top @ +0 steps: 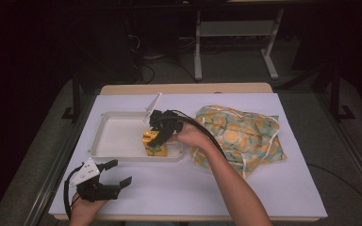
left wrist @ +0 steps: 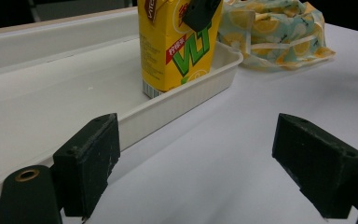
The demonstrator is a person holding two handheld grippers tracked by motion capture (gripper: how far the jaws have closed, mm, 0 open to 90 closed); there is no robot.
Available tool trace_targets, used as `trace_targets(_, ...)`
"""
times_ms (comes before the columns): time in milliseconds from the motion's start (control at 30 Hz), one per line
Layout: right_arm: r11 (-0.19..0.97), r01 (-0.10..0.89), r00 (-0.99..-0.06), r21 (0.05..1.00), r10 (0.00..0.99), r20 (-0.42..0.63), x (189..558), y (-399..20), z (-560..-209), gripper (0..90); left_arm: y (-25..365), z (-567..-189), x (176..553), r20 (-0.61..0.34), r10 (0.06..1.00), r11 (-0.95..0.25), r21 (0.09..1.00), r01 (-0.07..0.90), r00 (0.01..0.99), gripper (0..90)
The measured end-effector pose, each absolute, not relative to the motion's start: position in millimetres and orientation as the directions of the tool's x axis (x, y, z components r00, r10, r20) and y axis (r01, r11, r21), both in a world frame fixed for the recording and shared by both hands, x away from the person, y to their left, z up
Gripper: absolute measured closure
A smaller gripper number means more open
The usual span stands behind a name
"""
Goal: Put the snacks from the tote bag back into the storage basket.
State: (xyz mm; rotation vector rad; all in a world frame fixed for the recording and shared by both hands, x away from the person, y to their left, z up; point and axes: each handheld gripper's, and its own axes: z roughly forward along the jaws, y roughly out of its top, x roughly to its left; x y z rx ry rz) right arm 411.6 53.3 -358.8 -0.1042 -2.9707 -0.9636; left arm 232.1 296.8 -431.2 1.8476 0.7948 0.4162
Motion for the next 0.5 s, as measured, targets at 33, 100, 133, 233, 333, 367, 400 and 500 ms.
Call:
trace_targets(33, 0.807, 0.069, -0.998, 0.586, 0.057, 0.038, 411.5, 53.2, -358.8, 46.3, 296.8, -431.2, 232.0, -0.076, 0.689, -0.245, 0.911, 0.33, 0.721, 14.8)
trace_targets(100, 0.807, 0.071, -0.997, 0.587, 0.058, 0.041, 411.7, 53.0, -358.7, 46.2, 296.8, -431.1, 231.9, -0.078, 0.689, -0.242, 0.912, 0.331, 0.72, 14.8)
trace_targets(133, 0.805, 0.068, -0.998, 0.59, 0.056, 0.039, 412.0, 52.9, -358.8, 46.2, 296.8, -431.0, 231.7, -0.08, 0.69, -0.24, 0.912, 0.332, 0.719, 14.8)
trace_targets(233, 0.801, 0.076, -0.997, 0.594, 0.063, 0.043, 411.4, 52.3, -358.3, 46.0, 296.8, -431.1, 231.8, -0.082, 0.69, -0.238, 0.912, 0.334, 0.719, 14.8)
trace_targets(333, 0.797, 0.081, -0.997, 0.599, 0.064, 0.049, 411.1, 51.6, -357.8, 45.3, 296.8, -431.2, 232.0, -0.078, 0.689, -0.243, 0.912, 0.331, 0.721, 14.8)
trace_targets(367, 0.797, 0.084, -0.996, 0.599, 0.065, 0.054, 410.9, 51.4, -357.7, 45.2, 296.8, -431.3, 232.1, -0.076, 0.688, -0.246, 0.911, 0.331, 0.722, 14.8)
trace_targets(400, 0.796, 0.083, -0.997, 0.599, 0.065, 0.053, 410.8, 51.3, -357.5, 45.2, 296.6, -431.4, 232.2, -0.075, 0.688, -0.248, 0.911, 0.331, 0.722, 14.8)
trace_targets(500, 0.796, 0.082, -0.997, 0.599, 0.064, 0.052, 410.4, 51.0, -357.3, 44.8, 296.4, -431.4, 232.2, -0.074, 0.687, -0.248, 0.911, 0.329, 0.723, 14.8)
